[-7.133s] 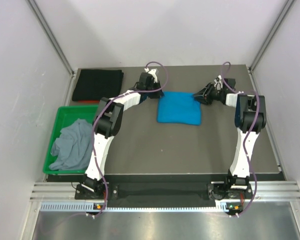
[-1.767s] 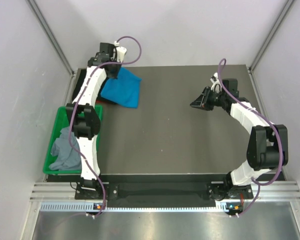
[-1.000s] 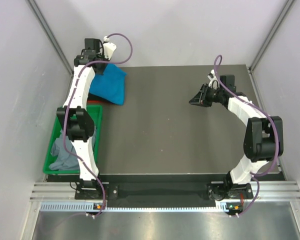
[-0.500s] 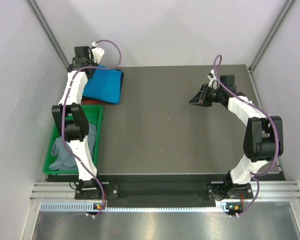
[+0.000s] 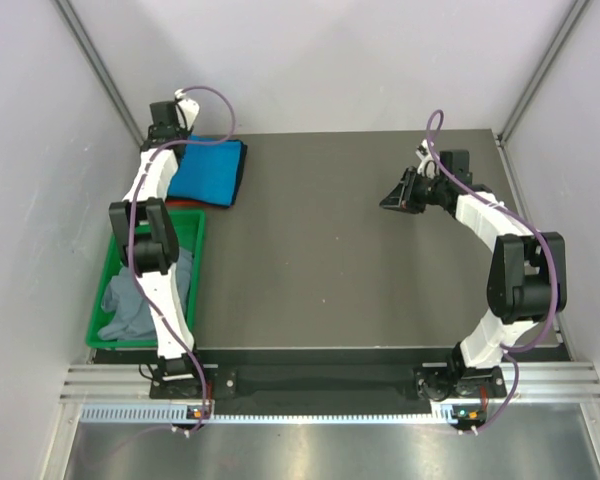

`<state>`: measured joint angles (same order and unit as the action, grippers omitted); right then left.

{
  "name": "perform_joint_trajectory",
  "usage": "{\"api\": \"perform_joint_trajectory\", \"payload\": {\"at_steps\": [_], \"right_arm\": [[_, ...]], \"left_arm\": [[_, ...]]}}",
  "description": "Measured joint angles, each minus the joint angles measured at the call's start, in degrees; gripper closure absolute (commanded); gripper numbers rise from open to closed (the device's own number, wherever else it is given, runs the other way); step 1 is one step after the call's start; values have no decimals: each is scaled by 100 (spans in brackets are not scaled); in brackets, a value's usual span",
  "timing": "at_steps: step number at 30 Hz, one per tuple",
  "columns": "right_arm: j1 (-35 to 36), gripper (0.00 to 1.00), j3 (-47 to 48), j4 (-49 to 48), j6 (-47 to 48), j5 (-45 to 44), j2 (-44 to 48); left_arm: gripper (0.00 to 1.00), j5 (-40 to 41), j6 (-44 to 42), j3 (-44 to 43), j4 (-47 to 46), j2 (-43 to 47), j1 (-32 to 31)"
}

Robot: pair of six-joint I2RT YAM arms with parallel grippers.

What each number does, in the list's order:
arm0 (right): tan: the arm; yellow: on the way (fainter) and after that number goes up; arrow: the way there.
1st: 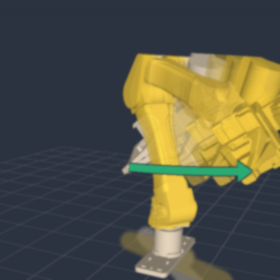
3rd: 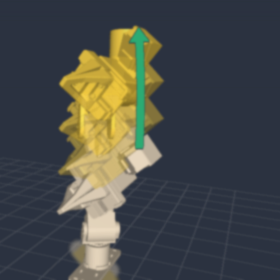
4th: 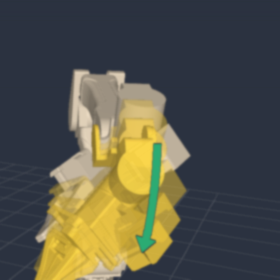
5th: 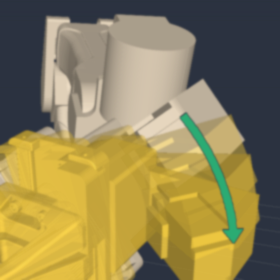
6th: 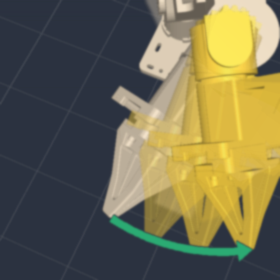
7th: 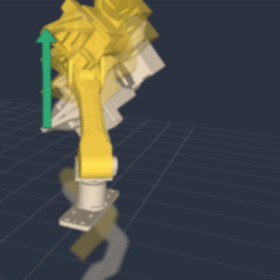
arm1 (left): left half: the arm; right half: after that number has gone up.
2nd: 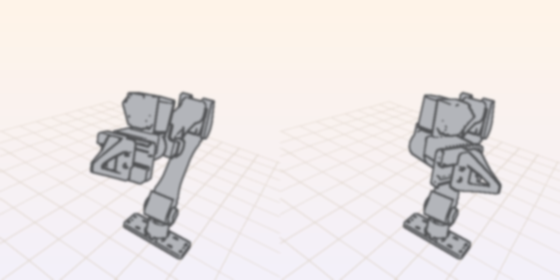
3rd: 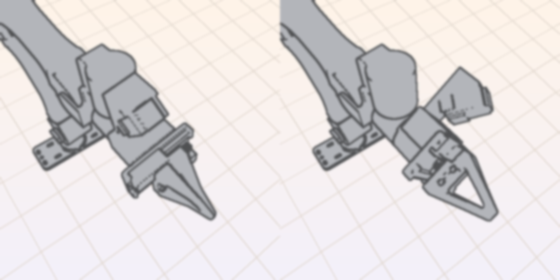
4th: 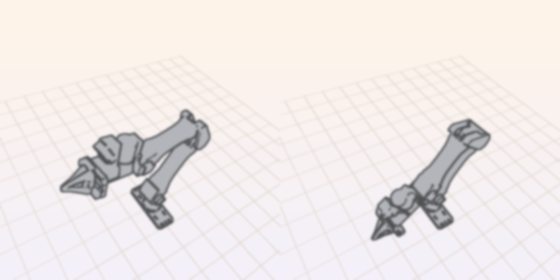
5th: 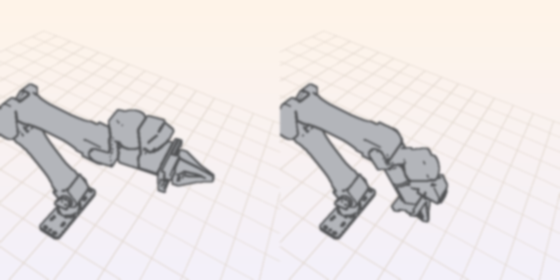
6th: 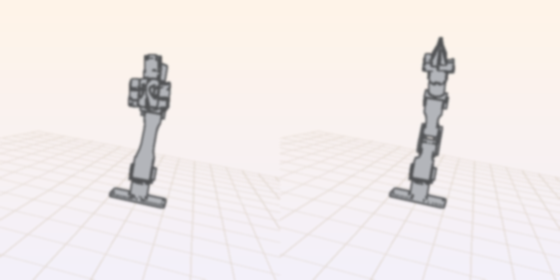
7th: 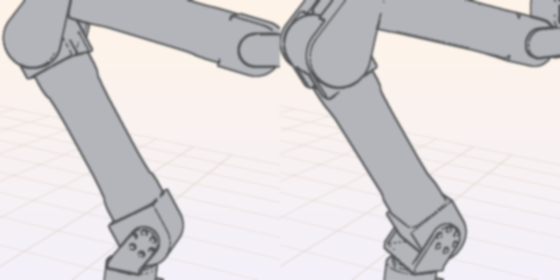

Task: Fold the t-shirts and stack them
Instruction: Neatly place the folded tshirt to the corner, then reset both grippers

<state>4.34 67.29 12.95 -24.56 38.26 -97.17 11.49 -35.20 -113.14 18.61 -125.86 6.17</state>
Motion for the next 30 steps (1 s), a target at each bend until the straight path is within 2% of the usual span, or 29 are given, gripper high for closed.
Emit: {"api": "perform_joint_trajectory", "payload": {"at_steps": [6,9,13,17,21,22,23,24,26,30], "right_arm": [[0,77,0,59,35,-109,0],[0,72,0,83,39,-138,13],[2,68,9,284,35,-232,190],[55,59,101,671,85,-374,662],[175,53,-133,599,227,-400,1556],[225,48,-326,581,251,-411,1884],[264,37,-503,590,256,-420,2164],[297,25,-654,608,267,-415,2400],[345,1,-898,678,323,-452,2765],[354,0,-1237,837,396,-688,3150]], "left_arm": [[30,1045,190,46,-525,-190,-63],[28,1473,566,192,-553,-26,-168],[28,1794,1443,98,-13,258,-492],[29,927,2608,153,796,828,-988],[25,-63,3344,1650,811,2350,-1814],[25,-219,3440,2100,774,2804,-2079],[20,-341,3515,2411,763,3163,-2315],[1,-522,3563,2721,723,3519,-2549],[1,-1097,3744,3366,601,4286,-2835],[1,-2011,4232,4162,444,5230,-2752]]}}
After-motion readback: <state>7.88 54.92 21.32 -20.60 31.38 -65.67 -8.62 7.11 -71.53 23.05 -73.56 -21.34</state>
